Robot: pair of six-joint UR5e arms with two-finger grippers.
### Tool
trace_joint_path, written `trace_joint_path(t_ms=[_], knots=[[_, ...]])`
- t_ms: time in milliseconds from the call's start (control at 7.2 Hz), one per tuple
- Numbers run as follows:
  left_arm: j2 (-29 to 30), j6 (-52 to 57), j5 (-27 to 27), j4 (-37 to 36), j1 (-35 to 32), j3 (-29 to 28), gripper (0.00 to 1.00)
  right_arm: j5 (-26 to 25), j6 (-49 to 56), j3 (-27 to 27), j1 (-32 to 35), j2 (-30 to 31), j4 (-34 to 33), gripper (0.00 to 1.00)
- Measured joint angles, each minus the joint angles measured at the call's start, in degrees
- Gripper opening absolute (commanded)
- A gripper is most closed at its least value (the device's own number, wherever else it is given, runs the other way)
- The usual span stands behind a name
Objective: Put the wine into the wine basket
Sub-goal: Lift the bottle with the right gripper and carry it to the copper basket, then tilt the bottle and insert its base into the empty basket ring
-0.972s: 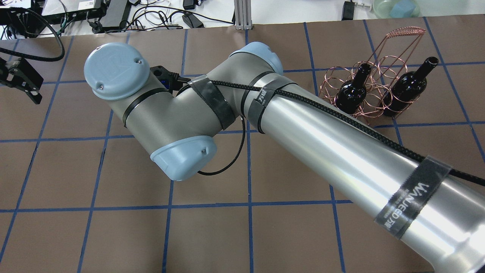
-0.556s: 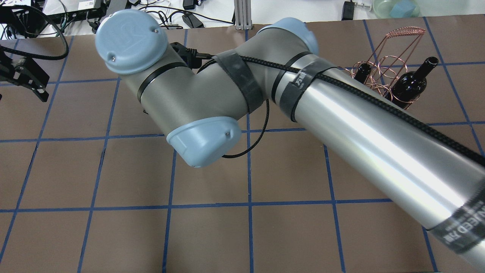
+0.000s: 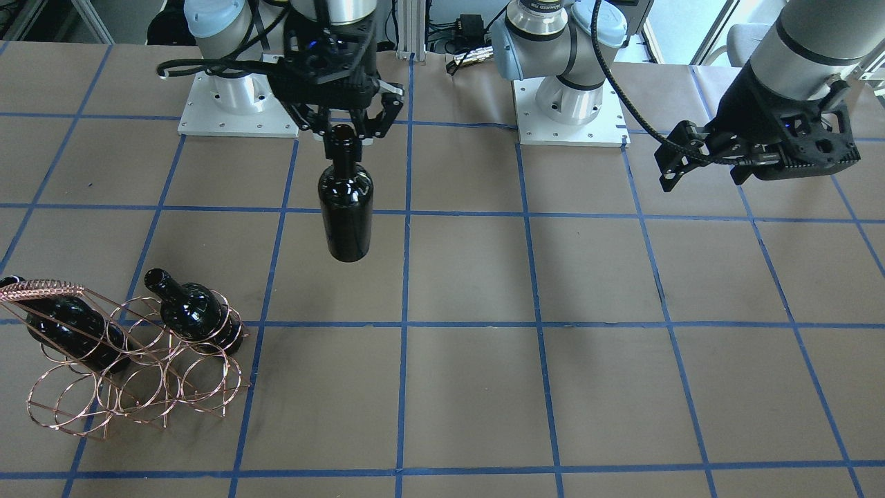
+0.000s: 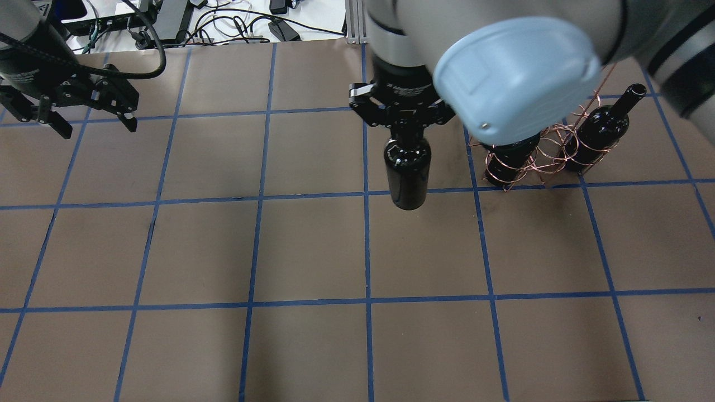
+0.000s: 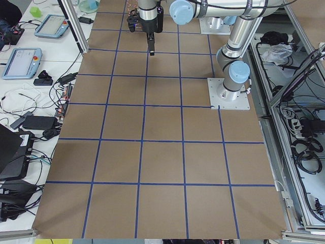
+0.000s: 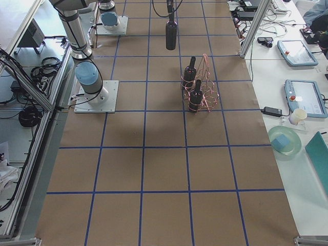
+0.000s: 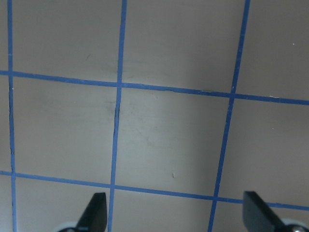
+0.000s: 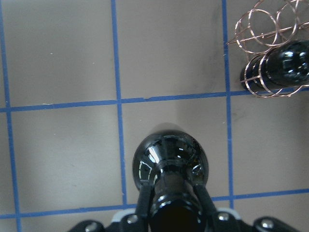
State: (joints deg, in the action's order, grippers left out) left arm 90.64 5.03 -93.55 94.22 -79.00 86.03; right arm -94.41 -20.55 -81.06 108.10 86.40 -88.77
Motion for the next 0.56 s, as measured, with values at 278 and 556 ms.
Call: trace_joint_path(t_ms=[278,556], knots=[[0.16,-0.54,-0.03,-1.55,-1.49,0.08,1.00,0.03,11.49,0.04,-8.85,4.08,5.46,0.00],[-0.21,-0.46,0.10,-1.54,-1.97,0.43,1.00,-0.01,20.69,0.13,-14.90,8.20,10.92,0.00]])
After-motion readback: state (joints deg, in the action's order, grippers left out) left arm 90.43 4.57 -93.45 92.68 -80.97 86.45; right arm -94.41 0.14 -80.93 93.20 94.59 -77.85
